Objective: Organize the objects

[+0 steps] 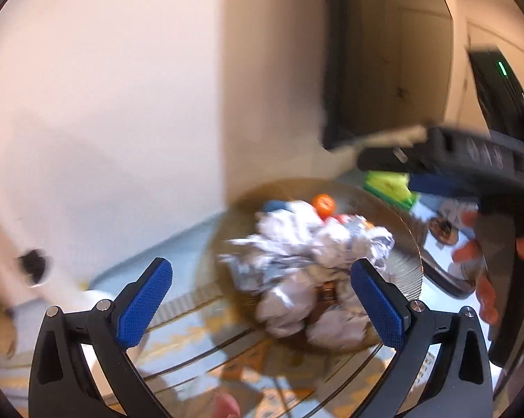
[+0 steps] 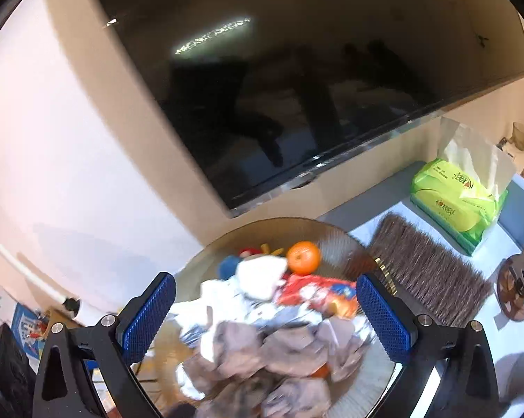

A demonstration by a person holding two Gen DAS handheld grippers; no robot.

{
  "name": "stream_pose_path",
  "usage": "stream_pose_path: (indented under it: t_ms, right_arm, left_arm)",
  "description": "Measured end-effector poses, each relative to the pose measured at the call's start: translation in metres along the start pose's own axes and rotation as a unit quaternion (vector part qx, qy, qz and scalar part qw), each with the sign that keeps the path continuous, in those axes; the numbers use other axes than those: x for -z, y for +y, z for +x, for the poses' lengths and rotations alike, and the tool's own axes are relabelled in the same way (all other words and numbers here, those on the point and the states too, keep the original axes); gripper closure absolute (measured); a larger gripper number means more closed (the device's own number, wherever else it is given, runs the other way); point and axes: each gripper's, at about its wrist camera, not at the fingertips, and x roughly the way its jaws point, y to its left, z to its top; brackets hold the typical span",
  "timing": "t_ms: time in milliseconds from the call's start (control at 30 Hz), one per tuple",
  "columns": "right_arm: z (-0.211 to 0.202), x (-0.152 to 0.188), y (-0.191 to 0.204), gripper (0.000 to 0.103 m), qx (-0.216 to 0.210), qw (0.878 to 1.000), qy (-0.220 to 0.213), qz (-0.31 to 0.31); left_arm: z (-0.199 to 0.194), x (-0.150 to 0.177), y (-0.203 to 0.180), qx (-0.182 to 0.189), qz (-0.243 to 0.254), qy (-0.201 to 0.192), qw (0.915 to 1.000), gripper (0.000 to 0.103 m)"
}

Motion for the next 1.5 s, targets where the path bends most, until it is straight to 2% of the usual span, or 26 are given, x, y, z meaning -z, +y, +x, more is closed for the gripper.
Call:
stream_pose_path:
  t_ms: [133, 267, 367, 433, 500, 533, 633, 700, 867, 967, 1033, 1133, 1300, 1500]
  right_arm:
    - [-0.025, 0.016, 0.037, 0.0, -0.019, 0.999, -0.007, -0.026]
    - [-0.05, 0.043, 0.074, 0.0, -0.045, 0.997, -0.001, -0.057]
    - [-0.066, 0.068, 0.101, 0.0, -0.061, 0.994, 0.017, -0.084]
    - [-0.076, 0.089, 0.119, 0.0, -0.067, 0.993, 0.025, -0.099]
    - [-0.083, 0.113, 0.13, 0.0, -0.067, 0.99, 0.037, -0.114]
    - [-0.085, 0.129, 0.135, 0.0, -0.062, 0.99, 0.041, -0.121]
    - [-0.085, 0.176, 0.141, 0.0, -0.011, 0.99, 0.047, -0.133]
    - [-0.081, 0.209, 0.143, 0.0, -0.007, 0.986, 0.058, -0.157]
    - [-0.064, 0.289, 0.145, 0.0, 0.013, 0.976, 0.097, -0.197]
    - [-0.051, 0.317, 0.144, 0.0, 0.015, 0.971, 0.125, -0.202]
    - [-0.045, 0.33, 0.146, 0.0, 0.022, 0.969, 0.126, -0.211]
    - [-0.042, 0.336, 0.149, 0.0, 0.032, 0.968, 0.117, -0.221]
    - [-0.037, 0.339, 0.143, 0.0, 0.049, 0.97, 0.115, -0.209]
    - [-0.033, 0.339, 0.148, 0.0, 0.065, 0.966, 0.118, -0.219]
  left_arm:
    - [-0.059, 0.005, 0.047, -0.042, -0.02, -0.012, 0.9988, 0.001]
    - [-0.104, 0.024, 0.087, -0.102, -0.025, 0.01, 0.9944, 0.001]
    - [-0.137, 0.061, 0.115, -0.14, -0.044, 0.026, 0.9888, 0.001]
    - [-0.151, 0.09, 0.131, -0.147, -0.072, 0.043, 0.9855, 0.001]
    - [-0.162, 0.124, 0.146, -0.139, -0.109, 0.072, 0.9817, 0.001]
    - [-0.166, 0.145, 0.151, -0.138, -0.128, 0.075, 0.9793, 0.001]
    - [-0.17, 0.196, 0.16, -0.175, -0.157, 0.093, 0.9676, 0.001]
    - [-0.172, 0.225, 0.166, -0.179, -0.177, 0.104, 0.9622, 0.001]
    - [-0.162, 0.271, 0.165, -0.179, -0.2, 0.12, 0.9559, 0.001]
    - [-0.158, 0.282, 0.157, -0.179, -0.186, 0.122, 0.9585, 0.001]
    - [-0.155, 0.287, 0.151, -0.185, -0.166, 0.119, 0.9612, 0.001]
    - [-0.147, 0.29, 0.153, -0.178, -0.174, 0.14, 0.9584, 0.001]
    - [-0.146, 0.292, 0.153, -0.187, -0.171, 0.145, 0.9565, 0.0]
    - [-0.147, 0.291, 0.153, -0.188, -0.172, 0.145, 0.9562, 0.0]
